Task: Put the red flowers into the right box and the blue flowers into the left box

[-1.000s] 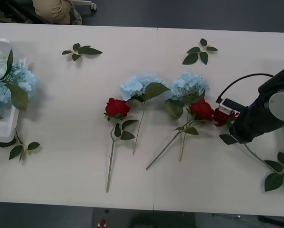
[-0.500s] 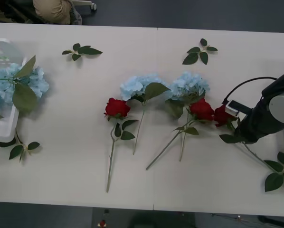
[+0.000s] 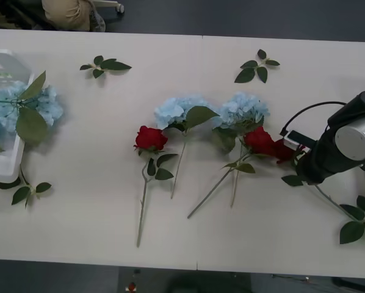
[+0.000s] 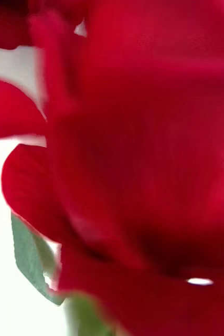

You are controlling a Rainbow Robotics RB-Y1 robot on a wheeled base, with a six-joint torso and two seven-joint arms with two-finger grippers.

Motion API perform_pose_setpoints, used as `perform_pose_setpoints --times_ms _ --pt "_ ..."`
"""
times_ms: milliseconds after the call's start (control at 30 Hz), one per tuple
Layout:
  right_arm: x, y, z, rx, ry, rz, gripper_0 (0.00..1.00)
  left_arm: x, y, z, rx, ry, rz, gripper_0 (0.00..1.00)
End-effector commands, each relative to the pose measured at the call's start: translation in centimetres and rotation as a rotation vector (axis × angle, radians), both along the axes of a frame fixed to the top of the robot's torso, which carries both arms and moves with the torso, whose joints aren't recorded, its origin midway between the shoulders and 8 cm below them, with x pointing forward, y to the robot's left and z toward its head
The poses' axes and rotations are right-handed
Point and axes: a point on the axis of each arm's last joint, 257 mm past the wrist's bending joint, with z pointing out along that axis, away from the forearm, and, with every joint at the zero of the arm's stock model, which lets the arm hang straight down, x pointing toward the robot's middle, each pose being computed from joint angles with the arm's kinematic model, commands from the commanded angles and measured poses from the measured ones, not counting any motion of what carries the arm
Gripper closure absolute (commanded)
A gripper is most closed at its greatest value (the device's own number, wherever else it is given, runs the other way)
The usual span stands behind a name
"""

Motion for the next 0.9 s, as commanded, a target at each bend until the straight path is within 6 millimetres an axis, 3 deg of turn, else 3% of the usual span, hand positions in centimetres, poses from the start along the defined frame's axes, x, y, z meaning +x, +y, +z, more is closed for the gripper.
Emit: perform_pose_setpoints --times_ms 33,233,400,500,633,767,900 --pt "2.7 0.6 2.5 -0.040 -0.059 0.074 1.00 2.6 -3.7 3.4 0.214 -0.130 -0.106 0.00" --pt "3.6 0.7 4.1 0.019 -0.048 0.005 1.00 6.3 -6.0 1.5 0.368 -0.159 -0.070 0.00" --pt "4.2 -0.2 8.8 0.144 -0.012 -0.123 1.00 8.8 -5.7 -0.7 0.562 -0.127 -0.004 0.00" --pt "4.1 -2.0 12.3 0.204 0.017 -0.203 1.00 10.4 -5.1 -2.0 0.678 -0.111 0.024 0.00" --pt "3.7 -5.3 16.2 0.303 0.045 -0.324 1.00 12.9 -2.5 -2.5 0.847 -0.100 0.105 0.01" --pt "3.5 -8.6 18.3 0.402 0.051 -0.448 1.00 14.1 -1.1 -3.7 0.920 -0.071 0.149 0.00" --pt "3.7 -12.7 19.2 0.508 0.019 -0.597 1.00 15.1 -1.9 -6.0 0.871 -0.048 0.150 0.00"
